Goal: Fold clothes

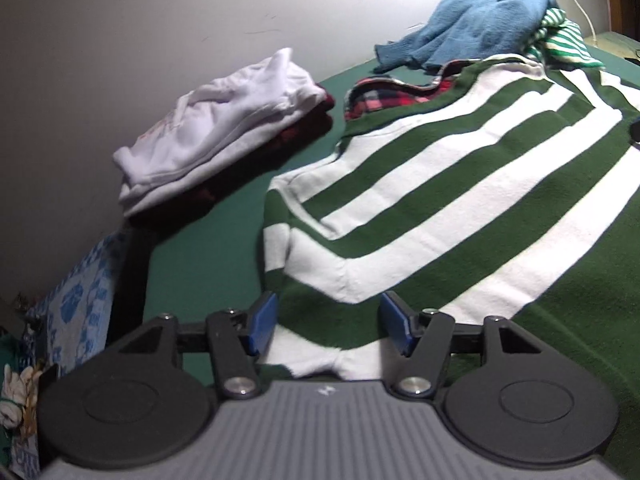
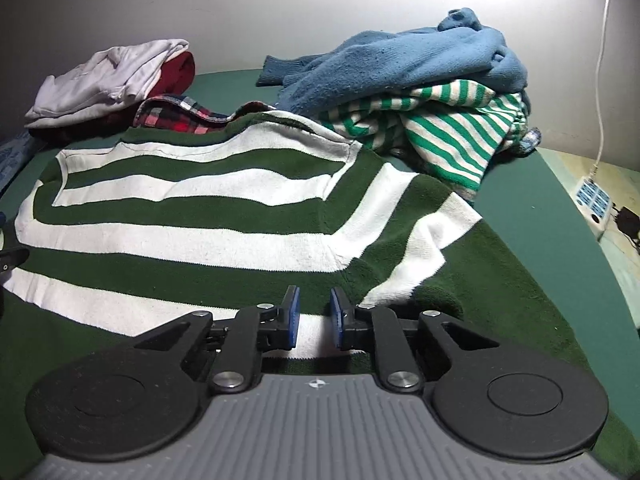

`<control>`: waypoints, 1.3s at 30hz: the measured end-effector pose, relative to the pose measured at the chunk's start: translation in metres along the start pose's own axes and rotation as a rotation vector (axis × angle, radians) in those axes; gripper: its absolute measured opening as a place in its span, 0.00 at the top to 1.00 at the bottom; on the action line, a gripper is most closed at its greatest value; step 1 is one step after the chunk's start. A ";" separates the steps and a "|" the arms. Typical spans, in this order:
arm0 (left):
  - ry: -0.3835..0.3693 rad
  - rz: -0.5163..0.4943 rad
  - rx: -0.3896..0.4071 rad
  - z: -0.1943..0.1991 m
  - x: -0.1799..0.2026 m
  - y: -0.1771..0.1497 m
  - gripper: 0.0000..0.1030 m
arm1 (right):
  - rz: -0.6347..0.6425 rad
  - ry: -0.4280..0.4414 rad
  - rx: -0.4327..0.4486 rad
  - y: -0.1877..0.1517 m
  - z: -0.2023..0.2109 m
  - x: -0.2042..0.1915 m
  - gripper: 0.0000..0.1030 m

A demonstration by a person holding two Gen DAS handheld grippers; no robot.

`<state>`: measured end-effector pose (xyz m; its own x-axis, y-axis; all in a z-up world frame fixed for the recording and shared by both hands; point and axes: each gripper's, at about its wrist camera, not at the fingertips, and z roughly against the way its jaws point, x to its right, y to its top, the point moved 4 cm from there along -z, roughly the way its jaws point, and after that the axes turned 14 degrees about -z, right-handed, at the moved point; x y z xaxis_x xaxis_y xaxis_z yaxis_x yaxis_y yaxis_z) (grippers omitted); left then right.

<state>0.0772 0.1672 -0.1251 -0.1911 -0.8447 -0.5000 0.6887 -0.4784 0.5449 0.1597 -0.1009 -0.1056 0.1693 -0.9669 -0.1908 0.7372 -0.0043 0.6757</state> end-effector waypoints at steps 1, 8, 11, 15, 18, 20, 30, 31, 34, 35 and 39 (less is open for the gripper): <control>0.003 0.006 -0.003 0.001 -0.003 -0.001 0.39 | -0.008 -0.007 0.001 0.000 0.005 -0.002 0.79; 0.023 0.009 0.019 0.037 0.009 0.002 0.40 | 0.027 -0.014 -0.046 -0.037 0.023 -0.012 0.80; 0.022 -0.003 0.039 0.064 0.028 0.005 0.35 | 0.023 -0.026 -0.027 -0.043 0.039 -0.002 0.79; -0.009 -0.030 0.066 0.096 0.063 0.009 0.31 | -0.015 -0.091 0.035 -0.041 0.078 0.041 0.68; -0.050 -0.044 0.058 0.108 0.095 0.016 0.31 | -0.055 -0.164 0.006 -0.049 0.100 0.090 0.66; -0.072 -0.063 0.048 0.113 0.119 0.023 0.31 | -0.058 -0.202 -0.029 -0.057 0.111 0.118 0.66; -0.093 -0.122 0.046 0.123 0.192 0.082 0.24 | 0.053 -0.116 -0.065 -0.089 0.106 0.144 0.61; -0.089 -0.124 0.043 0.124 0.196 0.085 0.23 | 0.078 -0.101 -0.059 -0.089 0.106 0.145 0.60; -0.082 -0.127 0.031 0.125 0.210 0.093 0.20 | 0.137 -0.055 -0.045 -0.090 0.108 0.150 0.67; -0.083 -0.128 0.028 0.126 0.215 0.094 0.20 | 0.155 -0.052 -0.041 -0.090 0.108 0.153 0.75; -0.087 -0.134 0.017 0.126 0.231 0.101 0.19 | 0.243 -0.071 -0.015 -0.081 0.118 0.172 0.90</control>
<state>0.0140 -0.1061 -0.1004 -0.3409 -0.7905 -0.5088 0.6415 -0.5913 0.4888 0.0515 -0.2973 -0.1092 0.2971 -0.9545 0.0267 0.6903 0.2340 0.6846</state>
